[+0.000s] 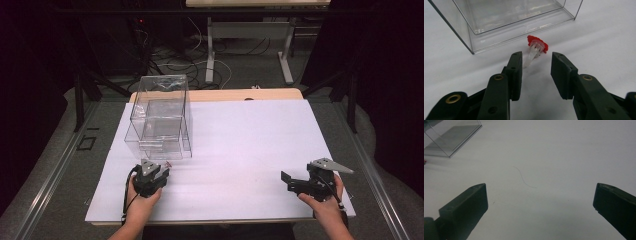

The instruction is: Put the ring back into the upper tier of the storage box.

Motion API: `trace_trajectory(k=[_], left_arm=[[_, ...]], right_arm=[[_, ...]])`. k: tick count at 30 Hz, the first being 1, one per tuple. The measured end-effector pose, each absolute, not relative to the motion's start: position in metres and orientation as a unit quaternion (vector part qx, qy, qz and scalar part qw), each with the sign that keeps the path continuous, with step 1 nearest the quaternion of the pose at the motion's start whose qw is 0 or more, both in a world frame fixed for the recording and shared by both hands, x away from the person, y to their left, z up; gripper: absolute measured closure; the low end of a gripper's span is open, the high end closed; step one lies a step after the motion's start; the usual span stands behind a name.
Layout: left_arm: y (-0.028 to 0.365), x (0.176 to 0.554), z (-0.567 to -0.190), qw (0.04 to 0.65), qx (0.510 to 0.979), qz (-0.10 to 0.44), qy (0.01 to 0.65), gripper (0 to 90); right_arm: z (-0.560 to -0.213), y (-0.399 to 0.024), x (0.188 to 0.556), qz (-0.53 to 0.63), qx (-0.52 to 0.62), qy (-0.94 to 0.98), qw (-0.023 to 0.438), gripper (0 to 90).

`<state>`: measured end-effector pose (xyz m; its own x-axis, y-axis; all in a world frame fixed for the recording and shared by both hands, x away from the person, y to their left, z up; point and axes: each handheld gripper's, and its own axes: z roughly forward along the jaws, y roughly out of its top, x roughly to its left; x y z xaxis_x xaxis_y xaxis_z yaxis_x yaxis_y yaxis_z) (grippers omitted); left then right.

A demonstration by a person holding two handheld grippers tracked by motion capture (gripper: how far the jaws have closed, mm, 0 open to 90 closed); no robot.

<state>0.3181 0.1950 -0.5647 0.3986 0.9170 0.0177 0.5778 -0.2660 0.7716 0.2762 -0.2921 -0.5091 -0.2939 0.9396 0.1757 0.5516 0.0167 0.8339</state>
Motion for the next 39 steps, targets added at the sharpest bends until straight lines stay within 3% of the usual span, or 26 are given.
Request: trace_trajectory(k=[10, 23, 39], left_arm=[[0.197, 0.325, -0.565, 0.344, 0.764, 0.242, 0.490, 66.2], [0.197, 0.329, -0.566, 0.335, 0.770, 0.227, 0.493, 83.7], [0.199, 0.328, -0.566, 0.342, 0.762, 0.227, 0.501, 86.2]], right_arm=[[-0.510, -0.291, 0.277, 0.434, 0.548, 0.681, 0.220, 0.0], [-0.510, -0.292, 0.278, 0.436, 0.550, 0.679, 0.218, 0.0], [-0.511, -0.293, 0.279, 0.441, 0.549, 0.672, 0.227, 0.0]])
